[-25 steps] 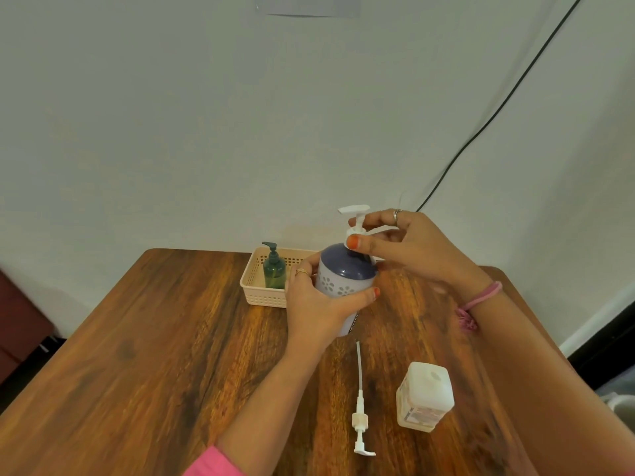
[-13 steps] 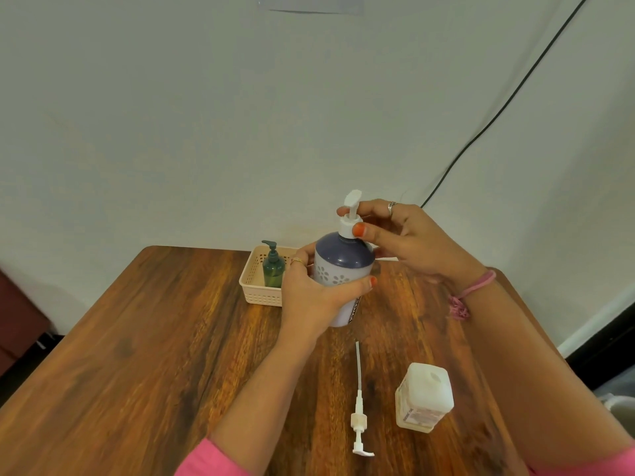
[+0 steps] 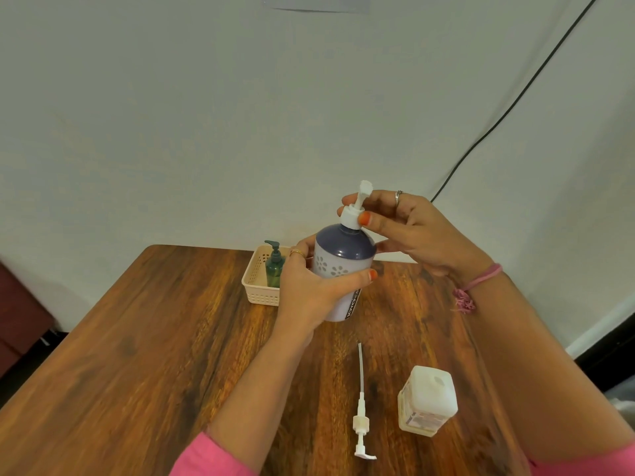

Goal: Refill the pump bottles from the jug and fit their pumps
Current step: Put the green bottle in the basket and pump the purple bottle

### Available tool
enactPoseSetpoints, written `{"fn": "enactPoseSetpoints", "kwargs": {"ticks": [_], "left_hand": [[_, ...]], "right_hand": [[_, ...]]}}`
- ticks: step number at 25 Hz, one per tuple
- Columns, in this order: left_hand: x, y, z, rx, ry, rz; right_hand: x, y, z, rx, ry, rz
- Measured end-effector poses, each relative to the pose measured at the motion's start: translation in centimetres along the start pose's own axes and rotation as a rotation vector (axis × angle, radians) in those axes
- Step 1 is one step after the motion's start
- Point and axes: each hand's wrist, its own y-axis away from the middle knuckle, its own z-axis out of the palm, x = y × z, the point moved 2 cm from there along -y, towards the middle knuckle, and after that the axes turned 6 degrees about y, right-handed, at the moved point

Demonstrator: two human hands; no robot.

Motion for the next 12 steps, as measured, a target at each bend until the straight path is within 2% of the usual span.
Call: {"fn": "enactPoseSetpoints", "kwargs": {"ticks": [7,12], "left_hand": [[-0.2,-0.2,0.1,0.025,0.039,0.002],[-0.7,-0.2,0.0,0.068,0.019,0.024]], "right_hand": [[0.2,-0.2,0.5,0.018,0.028,-0.017],[1.2,-0.4,1.2,0.206,0.148,-0.04]]}}
